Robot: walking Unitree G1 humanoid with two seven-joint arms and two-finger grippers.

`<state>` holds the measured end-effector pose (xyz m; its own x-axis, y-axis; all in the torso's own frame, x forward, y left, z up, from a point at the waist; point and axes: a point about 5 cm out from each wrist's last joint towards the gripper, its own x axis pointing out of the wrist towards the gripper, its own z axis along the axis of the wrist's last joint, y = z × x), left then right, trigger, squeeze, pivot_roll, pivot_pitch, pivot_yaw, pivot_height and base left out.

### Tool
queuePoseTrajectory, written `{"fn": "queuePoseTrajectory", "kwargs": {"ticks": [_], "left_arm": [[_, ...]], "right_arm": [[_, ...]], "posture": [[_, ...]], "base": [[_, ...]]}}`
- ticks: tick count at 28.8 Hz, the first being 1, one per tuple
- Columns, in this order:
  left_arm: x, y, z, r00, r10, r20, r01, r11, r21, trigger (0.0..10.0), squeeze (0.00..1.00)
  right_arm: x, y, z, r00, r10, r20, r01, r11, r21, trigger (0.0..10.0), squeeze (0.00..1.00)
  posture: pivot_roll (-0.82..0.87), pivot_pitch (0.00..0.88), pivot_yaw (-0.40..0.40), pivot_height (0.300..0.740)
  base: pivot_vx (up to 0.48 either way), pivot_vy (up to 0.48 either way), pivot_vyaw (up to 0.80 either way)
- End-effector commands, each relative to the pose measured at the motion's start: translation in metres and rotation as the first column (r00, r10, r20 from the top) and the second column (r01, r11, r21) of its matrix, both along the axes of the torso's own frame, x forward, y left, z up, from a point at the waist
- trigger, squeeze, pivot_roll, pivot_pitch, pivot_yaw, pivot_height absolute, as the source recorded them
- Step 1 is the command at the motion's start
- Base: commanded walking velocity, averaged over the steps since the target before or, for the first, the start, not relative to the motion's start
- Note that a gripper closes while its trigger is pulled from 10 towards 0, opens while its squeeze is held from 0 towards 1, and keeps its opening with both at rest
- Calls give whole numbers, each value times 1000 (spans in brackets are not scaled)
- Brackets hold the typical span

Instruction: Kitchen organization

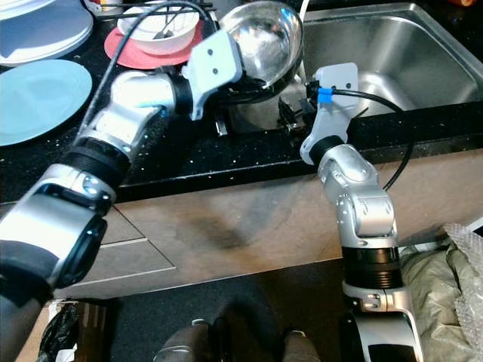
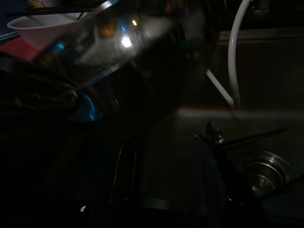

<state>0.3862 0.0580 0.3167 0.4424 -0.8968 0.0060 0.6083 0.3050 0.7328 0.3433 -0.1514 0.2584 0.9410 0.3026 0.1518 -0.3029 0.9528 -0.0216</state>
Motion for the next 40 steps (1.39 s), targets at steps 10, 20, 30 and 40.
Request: {"fn": "queuePoseTrajectory", "kwargs": {"ticks": [10, 20, 30, 40], "left_arm": [[-4, -14, -6, 997, -82, -3, 82, 993, 88, 0, 0], [-3, -16, -11, 997, -74, -1, 74, 989, 128, 10000, 0], [-1, -14, -4, 998, -61, 17, 59, 994, 94, 10000, 0], [-1, -12, 4, 998, -61, -1, 61, 997, 36, 10000, 0]], "right_arm": [[-2, -4, -8, 999, -15, -30, 15, 1000, -3, 10000, 0], [-2, -4, -7, 999, -14, -29, 14, 1000, -3, 10000, 0], [-2, -3, -7, 999, -11, -31, 11, 1000, -3, 10000, 0], [-1, -3, -7, 999, -6, -32, 6, 1000, -3, 10000, 0]], "posture": [[73, 217, 72, 740], [72, 217, 72, 740], [74, 219, 67, 740], [76, 216, 60, 740]], "base": [[0, 0, 0], [0, 0, 0], [0, 0, 0], [0, 0, 0]]}}
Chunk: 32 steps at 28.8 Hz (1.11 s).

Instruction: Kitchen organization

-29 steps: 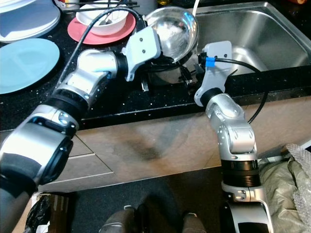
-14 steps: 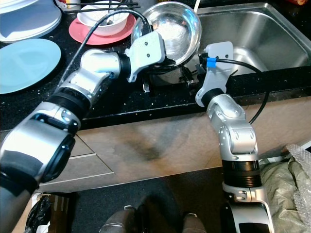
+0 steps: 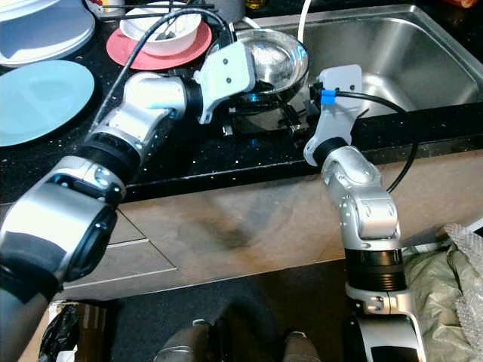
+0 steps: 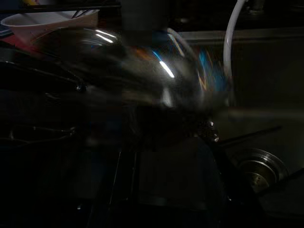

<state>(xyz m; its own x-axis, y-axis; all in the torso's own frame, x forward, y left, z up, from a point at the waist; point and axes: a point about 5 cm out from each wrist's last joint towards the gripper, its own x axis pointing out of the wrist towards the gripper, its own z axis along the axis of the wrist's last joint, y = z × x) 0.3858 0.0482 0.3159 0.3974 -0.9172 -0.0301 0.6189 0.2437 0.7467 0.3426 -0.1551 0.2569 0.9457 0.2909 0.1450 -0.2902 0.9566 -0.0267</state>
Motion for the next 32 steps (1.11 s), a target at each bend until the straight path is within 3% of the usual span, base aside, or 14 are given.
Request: {"fn": "queuePoseTrajectory", "kwargs": {"ticks": [1, 11, 19, 26, 28, 31, 32], "left_arm": [[0, -2, 4, 1000, -13, -10, 13, 1000, -6, 10000, 0], [0, -2, -1, 1000, -1, -14, 1, 1000, 17, 10000, 0], [4, 7, 10, 998, 65, 15, -65, 998, -1, 10000, 0], [9, 31, 40, 987, 161, -29, -163, 979, -123, 10000, 0], [13, 45, 51, 970, 221, -99, -238, 945, -224, 10000, 0], [14, 51, 54, 962, 242, -128, -268, 927, -261, 10000, 0], [16, 61, 59, 946, 278, -164, -318, 894, -317, 10000, 0]], "right_arm": [[0, 1, -6, 1000, 8, -27, -8, 1000, 4, 10000, 0], [1, 2, -5, 1000, 10, -25, -10, 1000, 3, 10000, 0], [1, 2, -5, 1000, 6, -23, -6, 1000, 4, 10000, 0], [1, 2, -5, 1000, 7, -21, -7, 1000, 7, 10000, 0], [2, 3, -5, 1000, 10, -19, -10, 1000, 8, 10000, 0], [2, 4, -5, 1000, 12, -18, -12, 1000, 9, 10000, 0], [2, 5, -4, 1000, 15, -15, -15, 1000, 11, 10000, 0]], "posture": [[76, 216, 60, 740], [74, 215, 60, 740], [74, 209, 64, 740], [77, 204, 58, 740], [78, 198, 56, 740], [77, 192, 57, 740], [77, 192, 57, 740]], "base": [[0, 0, 0], [0, 0, 0], [0, 0, 0], [0, 0, 0], [0, 0, 0], [0, 0, 0], [0, 0, 0]]}}
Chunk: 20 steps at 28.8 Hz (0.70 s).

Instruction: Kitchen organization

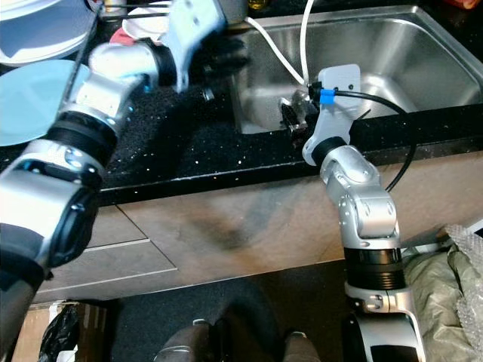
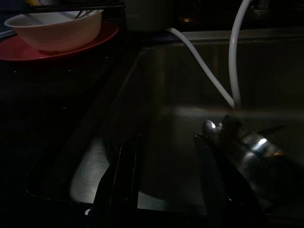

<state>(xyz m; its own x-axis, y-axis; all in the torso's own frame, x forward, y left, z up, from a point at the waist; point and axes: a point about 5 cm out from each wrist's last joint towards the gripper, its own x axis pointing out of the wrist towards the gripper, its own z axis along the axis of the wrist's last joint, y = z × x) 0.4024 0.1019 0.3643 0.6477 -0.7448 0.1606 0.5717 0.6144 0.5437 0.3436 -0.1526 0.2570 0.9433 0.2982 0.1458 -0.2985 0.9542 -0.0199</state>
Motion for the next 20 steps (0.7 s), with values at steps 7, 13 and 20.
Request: {"fn": "queuePoseTrajectory", "kwargs": {"ticks": [7, 13, 20], "left_arm": [[0, 70, 11, 952, 296, -77, -304, 941, -149, 10000, 0], [-13, 102, -2, 902, 412, -125, -423, 903, -78, 10000, 0], [-36, 130, -15, 848, 490, -203, -516, 850, -102, 10000, 0]], "right_arm": [[-1, 7, -4, 1000, 20, -7, -20, 1000, 14, 10000, 0], [-2, 10, -5, 999, 38, -11, -38, 999, 13, 10000, 0], [-3, 14, -6, 998, 57, -15, -57, 998, 11, 10000, 0]], "posture": [[72, 178, 51, 740], [67, 176, 41, 740], [71, 173, 33, 740]], "base": [[0, 0, 0], [0, 0, 0], [0, 0, 0]]}}
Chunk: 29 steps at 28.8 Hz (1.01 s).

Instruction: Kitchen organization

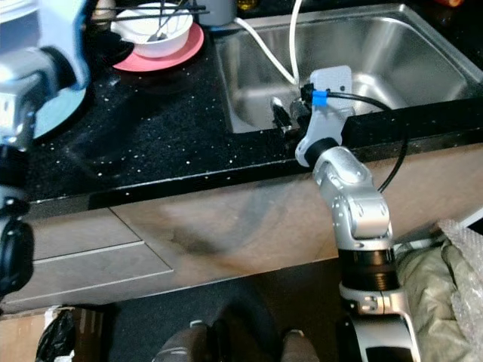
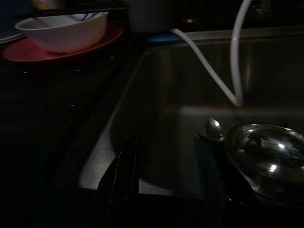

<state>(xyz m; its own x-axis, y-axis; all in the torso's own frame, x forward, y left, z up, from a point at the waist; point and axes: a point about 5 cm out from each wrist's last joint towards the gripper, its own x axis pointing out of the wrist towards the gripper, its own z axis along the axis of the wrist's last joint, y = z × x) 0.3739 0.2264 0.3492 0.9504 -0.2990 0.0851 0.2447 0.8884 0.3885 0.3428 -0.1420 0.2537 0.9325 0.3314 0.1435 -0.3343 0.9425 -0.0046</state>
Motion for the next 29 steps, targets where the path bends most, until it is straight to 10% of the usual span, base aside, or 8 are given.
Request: {"fn": "queuePoseTrajectory", "kwargs": {"ticks": [1, 10, 29], "left_arm": [[-7, 6, 0, 1000, 10, 3, -10, 999, -43, 10000, 0], [-26, -7, -21, 998, 68, -10, -68, 941, -331, 10000, 0], [-57, -29, -79, 986, 117, -118, -160, 857, -491, 10000, 0]], "right_arm": [[-2, 4, -2, 1000, 20, -8, -20, 1000, -3, 10000, 0], [-4, 2, 5, 998, -25, 56, 23, 999, 38, 10000, 0], [-17, -9, 17, 939, -211, 273, 211, 977, 30, 10000, 0]], "posture": [[71, 173, 33, 740], [64, 161, 33, 740], [58, 143, 25, 740]], "base": [[0, 0, 0], [0, 0, 0], [0, 0, 0]]}}
